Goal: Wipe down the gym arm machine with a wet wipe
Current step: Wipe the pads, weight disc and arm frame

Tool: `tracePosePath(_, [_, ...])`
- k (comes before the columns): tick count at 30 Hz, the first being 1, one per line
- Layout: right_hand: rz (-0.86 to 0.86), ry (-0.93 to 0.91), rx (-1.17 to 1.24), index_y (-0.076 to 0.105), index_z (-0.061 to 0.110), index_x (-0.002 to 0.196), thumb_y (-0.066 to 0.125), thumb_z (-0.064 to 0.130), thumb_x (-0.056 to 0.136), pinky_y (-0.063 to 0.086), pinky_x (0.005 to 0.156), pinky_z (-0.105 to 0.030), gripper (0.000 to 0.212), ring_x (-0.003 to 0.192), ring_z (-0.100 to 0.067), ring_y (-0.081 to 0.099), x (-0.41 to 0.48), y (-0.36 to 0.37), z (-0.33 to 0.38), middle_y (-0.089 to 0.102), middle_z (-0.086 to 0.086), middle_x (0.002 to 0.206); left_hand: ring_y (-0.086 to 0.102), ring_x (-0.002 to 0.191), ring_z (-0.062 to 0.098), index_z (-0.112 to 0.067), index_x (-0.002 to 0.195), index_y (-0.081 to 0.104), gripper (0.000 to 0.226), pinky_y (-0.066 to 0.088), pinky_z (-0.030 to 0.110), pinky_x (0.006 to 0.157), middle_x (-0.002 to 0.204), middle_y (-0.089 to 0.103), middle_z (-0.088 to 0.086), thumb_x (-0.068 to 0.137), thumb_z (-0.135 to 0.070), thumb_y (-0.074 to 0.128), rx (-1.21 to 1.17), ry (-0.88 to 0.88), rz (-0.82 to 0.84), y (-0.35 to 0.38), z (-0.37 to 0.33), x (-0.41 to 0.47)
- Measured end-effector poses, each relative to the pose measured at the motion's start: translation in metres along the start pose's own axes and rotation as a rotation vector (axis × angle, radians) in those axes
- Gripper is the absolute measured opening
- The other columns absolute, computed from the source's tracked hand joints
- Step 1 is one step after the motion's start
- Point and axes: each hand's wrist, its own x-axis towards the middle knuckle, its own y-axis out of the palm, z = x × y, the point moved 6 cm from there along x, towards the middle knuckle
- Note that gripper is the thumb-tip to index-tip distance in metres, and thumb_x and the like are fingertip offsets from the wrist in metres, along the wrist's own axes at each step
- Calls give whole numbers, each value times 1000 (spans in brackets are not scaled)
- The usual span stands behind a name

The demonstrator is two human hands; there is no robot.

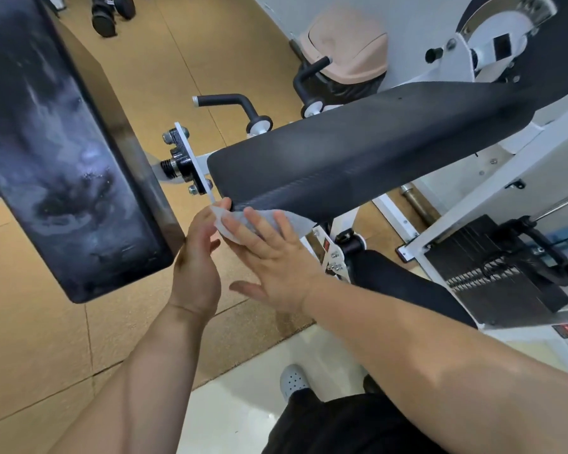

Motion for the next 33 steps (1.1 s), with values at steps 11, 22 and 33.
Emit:
tracePosePath(11, [-97, 652, 103, 36, 8, 151, 35, 71, 90, 22, 119, -64, 88, 153, -44, 14, -14, -39, -126, 15, -13, 166, 22, 148, 4, -18, 156, 34, 68, 16, 37, 125, 162, 30, -4, 98, -49, 20, 464, 258, -42, 17, -3, -14])
tracePosePath(22, [-46, 299, -14, 10, 13, 162, 34, 68, 96, 5, 126, -54, 90, 157, -34, 8, -28, -20, -157, 20, -18, 167, 31, 146, 40, 0, 151, 38, 66, 24, 64, 115, 153, 42, 17, 98, -39, 32, 823, 607, -97, 74, -36, -10])
tracePosePath(33, [-8, 694, 110, 11, 15, 163, 33, 64, 97, 3, 127, -57, 85, 158, -36, 1, -97, -26, -343, 15, -15, 168, 15, 155, 29, -12, 156, 30, 72, 4, 55, 125, 163, 32, 8, 96, -49, 39, 1211, 581, 108, 218, -51, 11])
